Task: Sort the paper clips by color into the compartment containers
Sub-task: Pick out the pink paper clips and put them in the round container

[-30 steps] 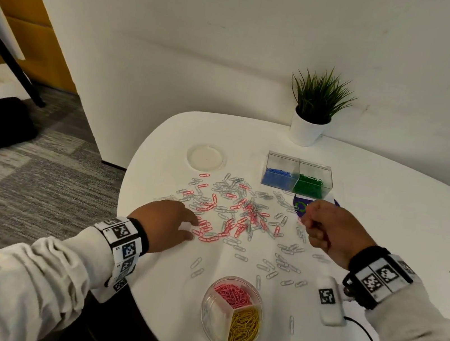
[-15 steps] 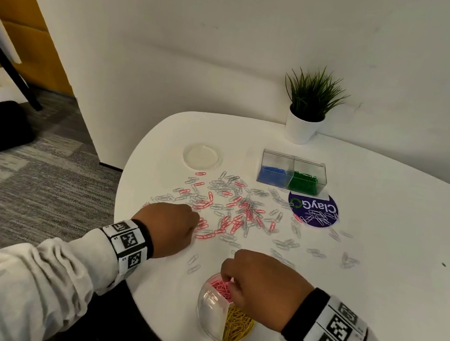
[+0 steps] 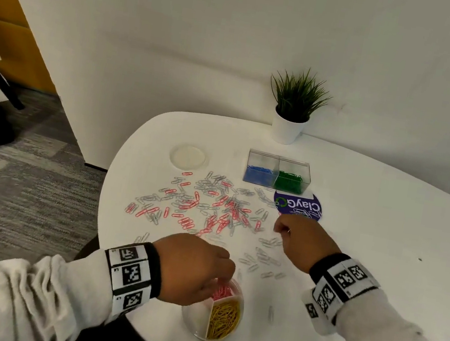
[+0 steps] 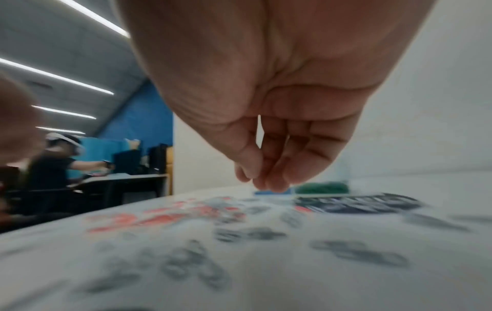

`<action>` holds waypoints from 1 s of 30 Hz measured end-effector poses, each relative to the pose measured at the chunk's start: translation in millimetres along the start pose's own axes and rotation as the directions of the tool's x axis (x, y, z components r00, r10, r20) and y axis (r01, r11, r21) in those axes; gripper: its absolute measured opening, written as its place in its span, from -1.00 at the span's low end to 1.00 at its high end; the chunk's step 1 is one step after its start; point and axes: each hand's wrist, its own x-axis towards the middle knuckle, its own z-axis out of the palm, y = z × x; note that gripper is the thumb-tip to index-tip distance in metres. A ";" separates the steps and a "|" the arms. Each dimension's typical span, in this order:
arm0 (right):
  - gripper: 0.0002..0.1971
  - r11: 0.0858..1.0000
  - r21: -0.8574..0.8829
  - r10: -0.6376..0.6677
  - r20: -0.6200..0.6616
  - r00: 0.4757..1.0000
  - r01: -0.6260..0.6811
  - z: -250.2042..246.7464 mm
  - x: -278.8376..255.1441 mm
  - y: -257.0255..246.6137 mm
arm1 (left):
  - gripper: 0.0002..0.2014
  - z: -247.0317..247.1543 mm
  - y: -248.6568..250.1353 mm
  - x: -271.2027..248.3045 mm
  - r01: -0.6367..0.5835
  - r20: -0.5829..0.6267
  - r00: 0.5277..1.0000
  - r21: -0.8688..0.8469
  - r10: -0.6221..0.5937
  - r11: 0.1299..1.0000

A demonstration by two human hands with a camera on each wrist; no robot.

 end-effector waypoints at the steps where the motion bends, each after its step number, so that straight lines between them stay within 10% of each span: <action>1: -0.78 0.999 0.016 0.047 -0.023 0.999 -0.046 1.8 10.1 9.6 | -0.80 0.8 2.3 1.3 0.002 0.031 1.000 -0.002 -0.002 1.000; 15: -0.87 0.955 -0.100 0.287 0.052 0.957 -0.281 6.9 83.4 15.5 | -0.69 3.4 7.8 4.3 -0.058 0.037 0.998 -0.062 0.060 0.996; 21: -0.88 0.986 0.011 0.165 -0.019 0.986 -0.164 -8.6 63.1 10.4 | -0.74 1.8 2.5 -1.2 -0.083 -0.099 0.993 -0.139 0.069 0.987; 25: -0.92 0.994 0.108 0.008 0.023 1.000 -0.010 -7.2 46.3 -4.0 | -0.81 1.7 -35.7 -8.2 0.166 -0.245 0.947 -0.184 -0.209 0.969; 30: -0.87 1.000 0.004 -0.023 0.115 0.993 0.022 6.8 43.4 -15.1 | -0.78 6.4 -78.2 -21.7 0.596 0.027 0.800 0.075 -0.599 0.799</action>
